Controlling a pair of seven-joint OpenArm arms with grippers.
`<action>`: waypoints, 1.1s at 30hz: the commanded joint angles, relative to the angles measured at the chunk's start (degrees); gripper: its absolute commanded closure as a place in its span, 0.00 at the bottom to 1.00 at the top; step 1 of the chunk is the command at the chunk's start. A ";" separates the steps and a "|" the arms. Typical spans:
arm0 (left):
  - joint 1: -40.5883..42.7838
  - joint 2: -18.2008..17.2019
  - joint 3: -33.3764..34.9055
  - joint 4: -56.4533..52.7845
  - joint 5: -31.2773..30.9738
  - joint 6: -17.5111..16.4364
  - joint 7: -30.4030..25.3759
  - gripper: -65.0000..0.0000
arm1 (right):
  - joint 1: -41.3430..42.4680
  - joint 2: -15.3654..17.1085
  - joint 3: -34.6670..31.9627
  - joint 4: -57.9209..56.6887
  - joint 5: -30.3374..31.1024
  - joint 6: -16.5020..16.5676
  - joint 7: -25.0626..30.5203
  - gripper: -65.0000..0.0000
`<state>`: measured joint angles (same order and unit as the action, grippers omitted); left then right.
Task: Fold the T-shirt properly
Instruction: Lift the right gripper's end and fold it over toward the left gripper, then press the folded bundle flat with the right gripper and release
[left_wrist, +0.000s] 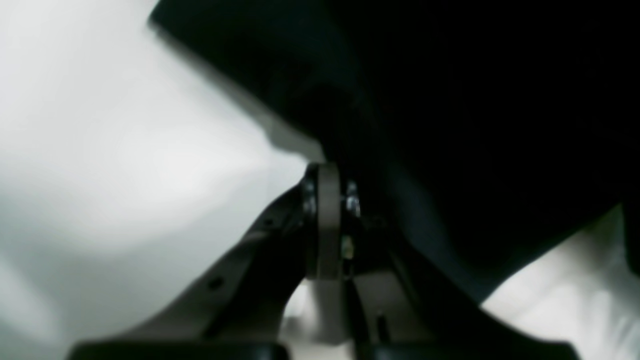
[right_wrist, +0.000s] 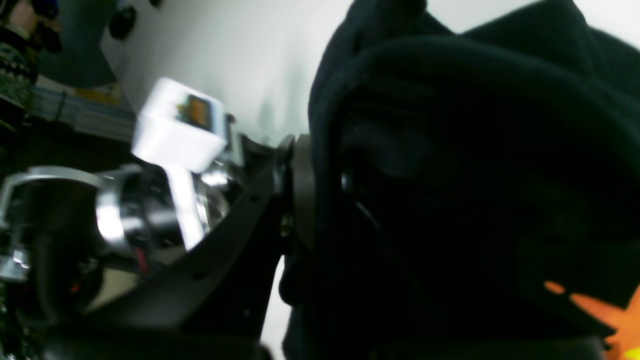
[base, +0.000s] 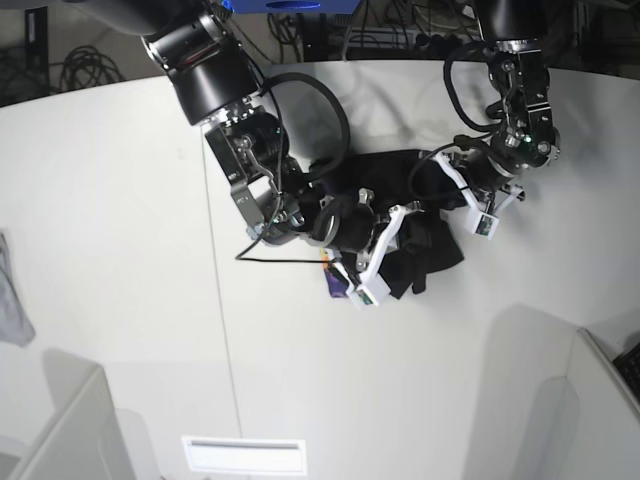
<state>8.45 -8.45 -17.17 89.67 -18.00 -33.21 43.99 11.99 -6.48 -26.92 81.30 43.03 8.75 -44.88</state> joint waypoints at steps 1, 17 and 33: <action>-0.67 -0.56 -0.90 0.84 -0.59 -0.24 -1.22 1.00 | 1.42 -0.86 -0.91 1.30 1.50 0.52 1.32 1.00; 7.33 -0.65 -10.22 8.57 -1.12 -0.50 -1.22 1.00 | 3.00 -0.86 -5.74 -4.86 1.33 0.43 7.65 1.00; 14.19 -0.65 -26.22 12.35 -1.12 -6.79 3.35 1.00 | 3.53 -0.86 -6.01 -5.30 1.33 -3.96 10.64 1.00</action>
<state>22.70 -8.32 -42.96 101.08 -18.44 -39.68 48.05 14.37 -6.57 -32.91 75.07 43.44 4.27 -35.46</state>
